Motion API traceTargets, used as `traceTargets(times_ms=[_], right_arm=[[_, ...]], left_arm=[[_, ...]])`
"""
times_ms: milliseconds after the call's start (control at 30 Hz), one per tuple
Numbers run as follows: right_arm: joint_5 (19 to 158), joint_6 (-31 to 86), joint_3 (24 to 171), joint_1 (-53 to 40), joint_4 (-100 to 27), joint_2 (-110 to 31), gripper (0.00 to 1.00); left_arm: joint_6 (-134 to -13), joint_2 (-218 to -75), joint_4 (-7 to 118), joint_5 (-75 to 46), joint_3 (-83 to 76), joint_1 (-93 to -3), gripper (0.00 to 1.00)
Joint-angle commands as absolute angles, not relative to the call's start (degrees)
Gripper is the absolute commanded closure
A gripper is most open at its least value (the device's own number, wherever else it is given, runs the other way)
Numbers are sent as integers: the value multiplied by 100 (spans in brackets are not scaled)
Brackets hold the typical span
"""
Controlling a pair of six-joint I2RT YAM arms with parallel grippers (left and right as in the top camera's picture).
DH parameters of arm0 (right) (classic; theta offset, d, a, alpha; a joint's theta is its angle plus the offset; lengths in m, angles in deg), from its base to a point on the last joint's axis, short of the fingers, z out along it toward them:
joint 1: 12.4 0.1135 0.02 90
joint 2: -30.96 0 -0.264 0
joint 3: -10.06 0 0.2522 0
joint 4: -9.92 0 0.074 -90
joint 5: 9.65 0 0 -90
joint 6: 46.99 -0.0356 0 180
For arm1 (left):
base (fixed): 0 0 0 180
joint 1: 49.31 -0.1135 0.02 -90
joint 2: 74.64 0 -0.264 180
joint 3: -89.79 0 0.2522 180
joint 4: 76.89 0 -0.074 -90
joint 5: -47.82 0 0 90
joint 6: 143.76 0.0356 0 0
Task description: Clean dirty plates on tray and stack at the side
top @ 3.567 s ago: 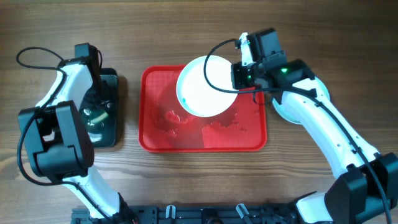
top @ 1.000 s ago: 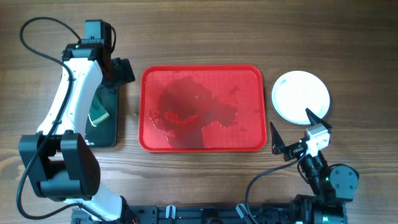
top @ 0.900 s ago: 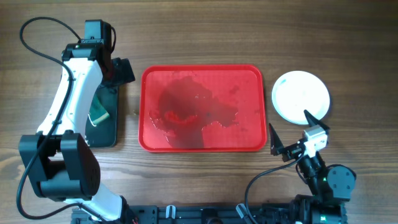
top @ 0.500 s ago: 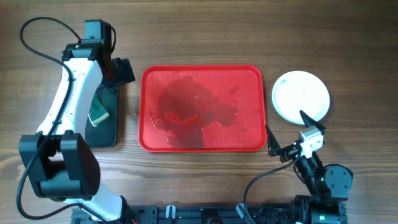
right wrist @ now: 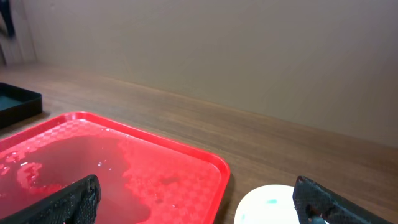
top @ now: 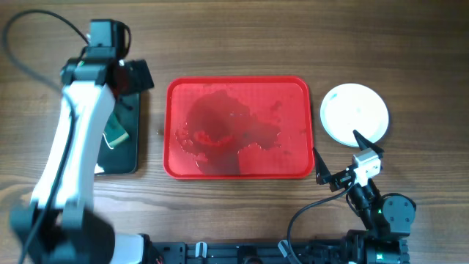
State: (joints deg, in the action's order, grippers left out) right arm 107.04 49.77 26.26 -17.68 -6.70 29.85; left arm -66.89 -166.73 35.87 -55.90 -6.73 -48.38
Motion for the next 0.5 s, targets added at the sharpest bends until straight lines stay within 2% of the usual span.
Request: traceTargets(times_ms=[0,100,300,467], right_arm=[[10669,5051,2595,-1737,-626,3075,0],[10669,5051,2595,-1737,-628,3075,0],[10669,5051,2595,-1737,-628,3075,0],[10669,5051,2595,-1737,-628,3075,0]], left_arm=[[-6676,-14988,4700,-5325,-134,-4818,0],[-6568,-13910,5519,-5039,697,-4833,0],[-6568,-11222,7699,-4298,3562,-5115,0],[-6566,-9657,8925,-4077,5385,-5120,0]])
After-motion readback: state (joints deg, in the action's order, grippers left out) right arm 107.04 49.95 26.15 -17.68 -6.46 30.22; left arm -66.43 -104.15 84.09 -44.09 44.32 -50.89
